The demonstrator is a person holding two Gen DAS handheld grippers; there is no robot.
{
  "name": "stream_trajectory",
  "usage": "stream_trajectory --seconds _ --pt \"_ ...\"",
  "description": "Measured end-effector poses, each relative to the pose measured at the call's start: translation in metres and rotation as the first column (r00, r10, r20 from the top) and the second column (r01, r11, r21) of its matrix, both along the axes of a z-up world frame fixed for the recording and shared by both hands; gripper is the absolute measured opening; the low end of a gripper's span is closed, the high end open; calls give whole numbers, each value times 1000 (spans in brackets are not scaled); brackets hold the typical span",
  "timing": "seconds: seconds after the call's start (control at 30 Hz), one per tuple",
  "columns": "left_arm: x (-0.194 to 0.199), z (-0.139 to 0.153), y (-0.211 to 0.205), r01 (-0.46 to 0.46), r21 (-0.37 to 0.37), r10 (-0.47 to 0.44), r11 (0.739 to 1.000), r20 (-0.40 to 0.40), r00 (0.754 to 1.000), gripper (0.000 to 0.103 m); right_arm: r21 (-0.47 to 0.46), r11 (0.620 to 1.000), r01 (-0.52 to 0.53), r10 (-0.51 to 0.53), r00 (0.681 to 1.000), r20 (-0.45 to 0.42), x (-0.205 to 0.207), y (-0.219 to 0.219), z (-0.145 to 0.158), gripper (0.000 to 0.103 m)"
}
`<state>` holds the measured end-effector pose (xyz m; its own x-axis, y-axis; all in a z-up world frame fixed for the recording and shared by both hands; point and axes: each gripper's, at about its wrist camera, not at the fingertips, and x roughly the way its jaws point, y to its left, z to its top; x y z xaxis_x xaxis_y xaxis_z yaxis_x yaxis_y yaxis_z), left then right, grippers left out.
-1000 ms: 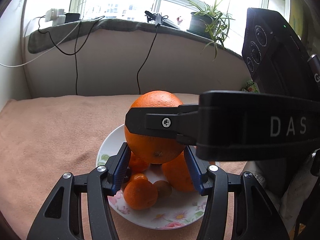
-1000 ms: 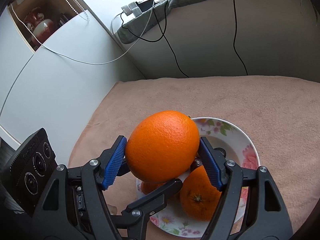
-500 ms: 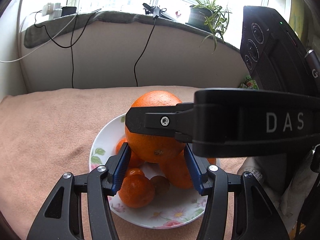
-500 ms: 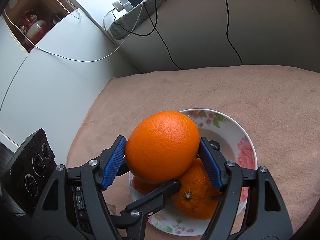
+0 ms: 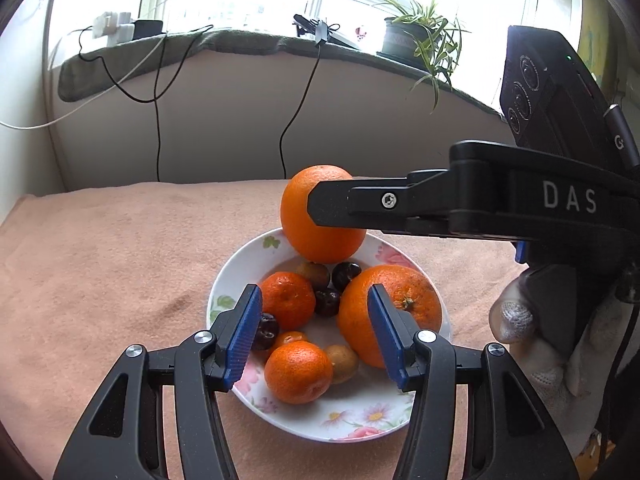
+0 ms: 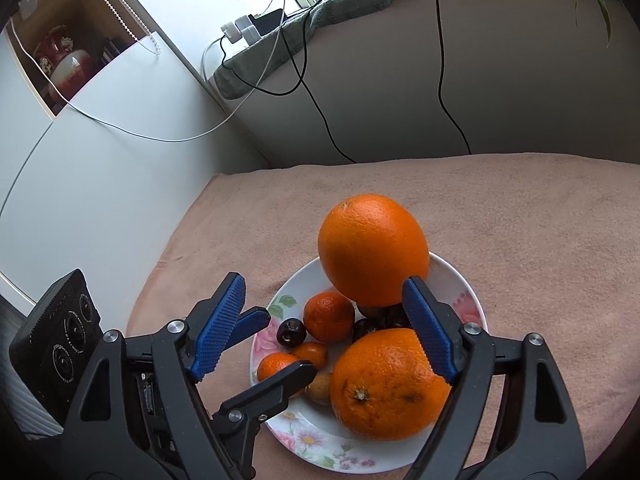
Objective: Organize fruits
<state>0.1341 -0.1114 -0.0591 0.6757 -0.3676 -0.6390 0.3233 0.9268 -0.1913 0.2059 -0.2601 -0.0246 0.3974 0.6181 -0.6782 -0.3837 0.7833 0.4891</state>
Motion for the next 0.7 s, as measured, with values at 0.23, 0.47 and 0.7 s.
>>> stream_trajectory --seconds 0.23,0.47,0.7 --pt "-15 2 10 0 -6 0 1000 1 1000 54 -7 1000 -11 11 1000 1 18 1 -3 83" --pt "-26 8 27 -11 5 11 1000 5 1000 54 50 999 7 -11 998 68 -11 -14 23 83" --pt "-40 21 40 -36 7 35 999 20 999 68 -15 999 49 -46 987 152 -45 -22 47 83"
